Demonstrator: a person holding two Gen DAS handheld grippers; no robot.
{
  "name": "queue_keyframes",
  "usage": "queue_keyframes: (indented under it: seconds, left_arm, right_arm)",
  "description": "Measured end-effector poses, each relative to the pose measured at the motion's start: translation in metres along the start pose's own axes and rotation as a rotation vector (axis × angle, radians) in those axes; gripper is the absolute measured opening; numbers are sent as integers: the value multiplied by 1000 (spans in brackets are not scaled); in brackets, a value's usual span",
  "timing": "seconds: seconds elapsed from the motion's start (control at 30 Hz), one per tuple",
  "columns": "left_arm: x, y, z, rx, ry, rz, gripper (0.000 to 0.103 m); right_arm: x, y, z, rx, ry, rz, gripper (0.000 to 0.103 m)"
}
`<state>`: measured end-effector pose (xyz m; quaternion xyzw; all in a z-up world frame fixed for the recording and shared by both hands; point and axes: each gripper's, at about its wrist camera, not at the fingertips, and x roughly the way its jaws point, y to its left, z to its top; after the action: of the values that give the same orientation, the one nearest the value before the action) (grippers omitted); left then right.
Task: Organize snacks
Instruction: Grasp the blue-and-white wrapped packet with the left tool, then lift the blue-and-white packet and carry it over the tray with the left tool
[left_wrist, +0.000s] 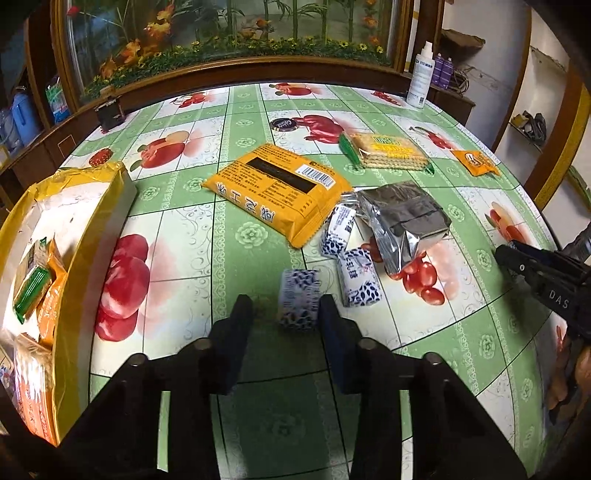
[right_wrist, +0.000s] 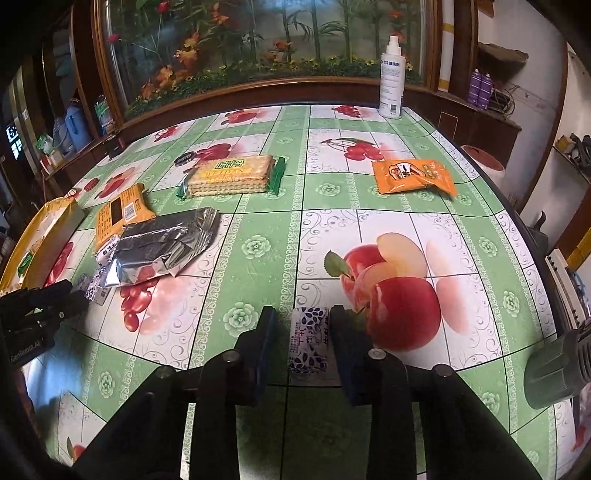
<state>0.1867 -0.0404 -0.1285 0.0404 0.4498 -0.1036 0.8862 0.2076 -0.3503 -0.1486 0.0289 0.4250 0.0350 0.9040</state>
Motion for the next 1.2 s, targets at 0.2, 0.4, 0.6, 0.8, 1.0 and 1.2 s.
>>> queue_keyframes:
  seconds: [0.2,0.4,0.6,0.8,1.0,1.2]
  left_arm:
    - [3,0,7,-15,1,-97,16]
    - [-9,9,-4,-62,-5,-144,16]
    - [-44,16,-17,-83,-46,-116,16]
    - [-81,27,-34,-114,-94,-73,16]
    - [-112,43,-48,-159,-139,-43,16]
    - [-128,60,-57,-187,-164,17,16]
  right_arm:
    - [1,4,1,-7,0,-9,20]
    - [-12,0,-8,43,-8,48,20]
    - [-39,7,-19,89,-35,131,20]
    - [-63,21,-35,154,-46,262,20]
    - [-68,35,-48,235,-3,435,19]
    - [-74,52,-47,273,11,530,19]
